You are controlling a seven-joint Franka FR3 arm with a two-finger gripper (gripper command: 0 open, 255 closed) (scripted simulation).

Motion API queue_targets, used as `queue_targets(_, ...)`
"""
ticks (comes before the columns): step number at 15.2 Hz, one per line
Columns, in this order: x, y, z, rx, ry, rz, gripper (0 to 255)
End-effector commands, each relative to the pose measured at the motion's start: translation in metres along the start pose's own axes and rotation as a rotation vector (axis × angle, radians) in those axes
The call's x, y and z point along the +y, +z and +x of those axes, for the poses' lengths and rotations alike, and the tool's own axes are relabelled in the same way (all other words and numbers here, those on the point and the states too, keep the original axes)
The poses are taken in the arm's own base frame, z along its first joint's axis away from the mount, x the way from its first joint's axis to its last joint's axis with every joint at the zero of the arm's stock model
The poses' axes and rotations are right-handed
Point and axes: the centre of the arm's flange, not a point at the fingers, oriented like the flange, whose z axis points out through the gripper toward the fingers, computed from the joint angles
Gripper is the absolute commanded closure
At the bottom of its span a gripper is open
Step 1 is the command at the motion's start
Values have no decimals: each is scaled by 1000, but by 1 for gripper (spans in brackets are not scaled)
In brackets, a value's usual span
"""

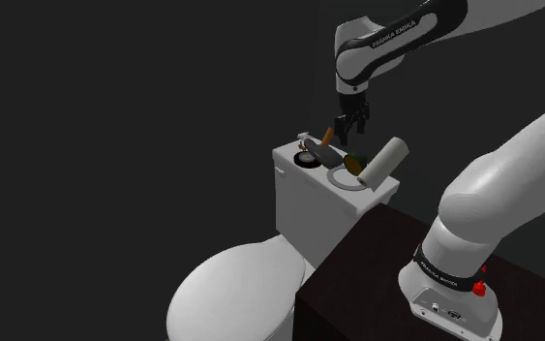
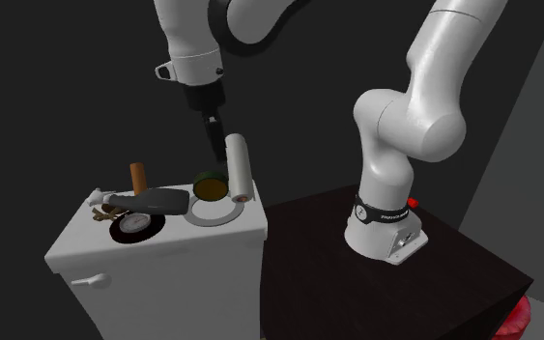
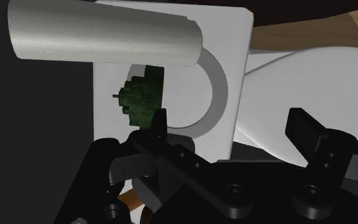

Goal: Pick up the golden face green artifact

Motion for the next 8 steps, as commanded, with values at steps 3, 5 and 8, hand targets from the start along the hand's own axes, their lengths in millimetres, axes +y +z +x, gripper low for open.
queue_targets(3, 27, 38, 24, -19, 5, -40, 0)
queue_targets(5, 41, 56, 35, -28, 7, -59, 0)
queue_targets(8, 63, 82, 52, -43, 12, -88, 0)
